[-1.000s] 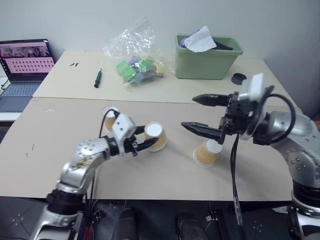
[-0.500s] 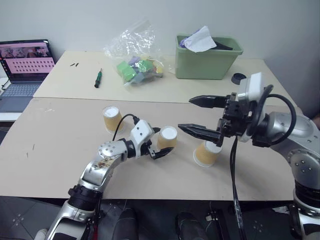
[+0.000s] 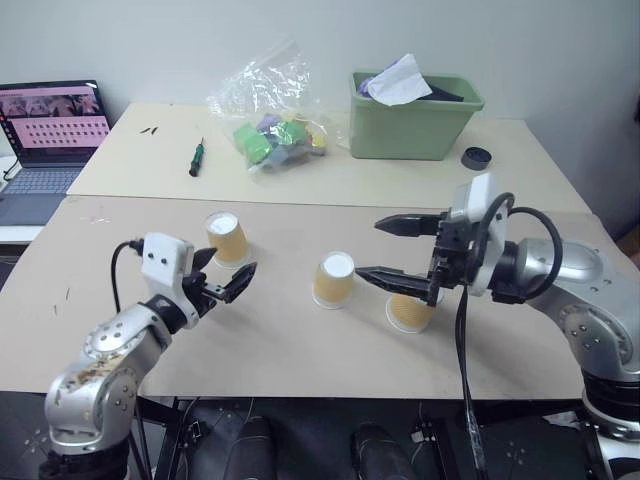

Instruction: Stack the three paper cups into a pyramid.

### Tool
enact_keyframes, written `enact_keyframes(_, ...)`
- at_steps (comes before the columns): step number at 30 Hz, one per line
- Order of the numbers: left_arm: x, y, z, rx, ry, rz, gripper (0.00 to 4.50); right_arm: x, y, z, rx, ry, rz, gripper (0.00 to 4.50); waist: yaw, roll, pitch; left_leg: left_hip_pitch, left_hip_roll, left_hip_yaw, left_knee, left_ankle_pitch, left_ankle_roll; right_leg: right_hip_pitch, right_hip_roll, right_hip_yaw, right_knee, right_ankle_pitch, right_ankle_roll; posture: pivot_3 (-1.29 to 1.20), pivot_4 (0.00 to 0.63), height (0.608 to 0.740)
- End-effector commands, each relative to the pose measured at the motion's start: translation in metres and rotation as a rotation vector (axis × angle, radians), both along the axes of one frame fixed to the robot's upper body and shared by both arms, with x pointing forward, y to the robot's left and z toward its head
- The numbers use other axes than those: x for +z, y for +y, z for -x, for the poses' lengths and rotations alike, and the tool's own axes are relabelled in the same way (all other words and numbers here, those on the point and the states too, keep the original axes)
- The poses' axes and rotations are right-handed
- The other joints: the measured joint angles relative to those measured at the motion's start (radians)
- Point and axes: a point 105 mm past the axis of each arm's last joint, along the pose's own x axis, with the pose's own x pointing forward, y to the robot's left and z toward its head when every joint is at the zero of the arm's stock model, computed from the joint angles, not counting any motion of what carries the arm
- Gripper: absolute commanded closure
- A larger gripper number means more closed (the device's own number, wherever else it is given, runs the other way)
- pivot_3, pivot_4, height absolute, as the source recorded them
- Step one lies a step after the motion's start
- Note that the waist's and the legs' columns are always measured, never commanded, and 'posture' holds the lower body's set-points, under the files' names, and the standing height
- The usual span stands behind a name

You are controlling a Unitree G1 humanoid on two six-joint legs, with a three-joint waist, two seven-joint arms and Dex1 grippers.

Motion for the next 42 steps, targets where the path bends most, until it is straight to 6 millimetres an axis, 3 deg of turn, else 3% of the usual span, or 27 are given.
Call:
enact_keyframes(1,-0.009,-0.003,-0.013,0.088,-0.034,-0.002,0.07,0.005,-0.001,0.005,0.014,-0.047,0.021,0.00,0.003,0.000,0.000,0.000,0.000,0.000,0.000,0.000,0.000,0.001,0.000,0.000,0.000,0.000,0.000,0.00,0.150,0.692)
enact_keyframes(8,-0.020,0.005,-0.036,0.070,-0.041,-0.037,0.07,-0.003,-0.003,0.005,0.000,-0.039,0.054,0.00,0.000,0.000,0.000,0.000,0.000,0.000,-0.001,0.000,0.000,-0.001,0.000,0.001,0.000,0.000,0.000,0.00,0.150,0.692)
enact_keyframes(18,0.004,-0.001,-0.070,-0.005,-0.105,-0.052,0.07,-0.006,-0.007,0.003,-0.026,-0.041,0.055,0.00,0.001,0.000,0.000,-0.001,0.000,0.000,-0.001,0.000,0.000,-0.001,0.000,0.000,0.000,0.000,0.000,0.00,0.150,0.692)
enact_keyframes(33,-0.002,-0.004,-0.105,0.027,-0.106,-0.011,0.07,-0.006,-0.010,0.003,-0.042,-0.041,0.053,0.00,-0.001,0.000,0.000,-0.001,-0.001,0.000,-0.003,0.000,0.000,-0.001,0.000,0.000,-0.001,0.000,0.000,0.00,0.150,0.692)
enact_keyframes(42,0.019,-0.018,-0.123,0.003,-0.173,0.000,0.07,-0.006,-0.010,0.003,-0.050,-0.039,0.047,0.00,0.006,0.000,0.000,-0.001,-0.001,0.000,-0.003,0.000,0.000,-0.001,0.000,0.000,-0.001,0.000,0.000,0.00,0.150,0.692)
